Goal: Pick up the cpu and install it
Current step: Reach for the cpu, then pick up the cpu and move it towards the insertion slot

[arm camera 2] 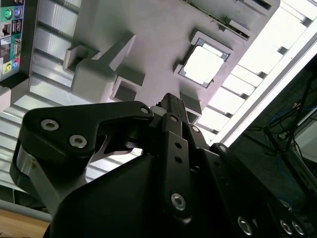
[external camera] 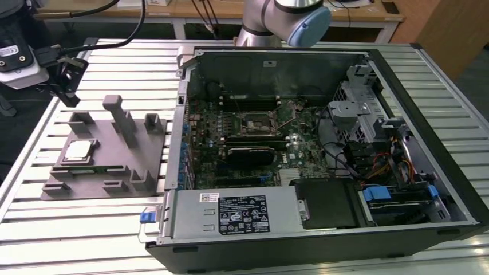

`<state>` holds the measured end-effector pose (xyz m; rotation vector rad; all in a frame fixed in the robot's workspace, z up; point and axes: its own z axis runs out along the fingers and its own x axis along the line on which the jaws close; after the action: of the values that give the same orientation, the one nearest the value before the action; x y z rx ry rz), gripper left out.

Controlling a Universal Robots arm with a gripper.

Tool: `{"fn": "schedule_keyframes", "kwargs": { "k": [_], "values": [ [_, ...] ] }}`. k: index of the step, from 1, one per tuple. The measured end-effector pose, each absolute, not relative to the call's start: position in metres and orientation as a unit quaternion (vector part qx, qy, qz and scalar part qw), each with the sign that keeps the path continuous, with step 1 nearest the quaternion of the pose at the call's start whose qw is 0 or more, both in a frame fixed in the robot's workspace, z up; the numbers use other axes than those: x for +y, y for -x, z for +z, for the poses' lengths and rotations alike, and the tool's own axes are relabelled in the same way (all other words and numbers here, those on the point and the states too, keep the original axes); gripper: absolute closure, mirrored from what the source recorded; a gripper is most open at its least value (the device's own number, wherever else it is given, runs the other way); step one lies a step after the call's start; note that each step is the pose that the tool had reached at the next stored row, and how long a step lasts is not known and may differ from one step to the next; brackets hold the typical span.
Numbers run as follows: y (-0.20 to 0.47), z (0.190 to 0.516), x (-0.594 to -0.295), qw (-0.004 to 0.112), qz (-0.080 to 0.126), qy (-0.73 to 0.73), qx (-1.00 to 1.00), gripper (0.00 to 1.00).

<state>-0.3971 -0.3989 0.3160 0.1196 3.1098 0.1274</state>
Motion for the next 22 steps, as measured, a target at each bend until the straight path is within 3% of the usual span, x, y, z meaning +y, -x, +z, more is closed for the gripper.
{"fn": "schedule_keyframes", "kwargs": {
  "k": [22],
  "values": [
    [0.4004, 0.3116, -0.3989, 0.013, 0.041, -0.038, 0.998, 0.89]
  ]
}}
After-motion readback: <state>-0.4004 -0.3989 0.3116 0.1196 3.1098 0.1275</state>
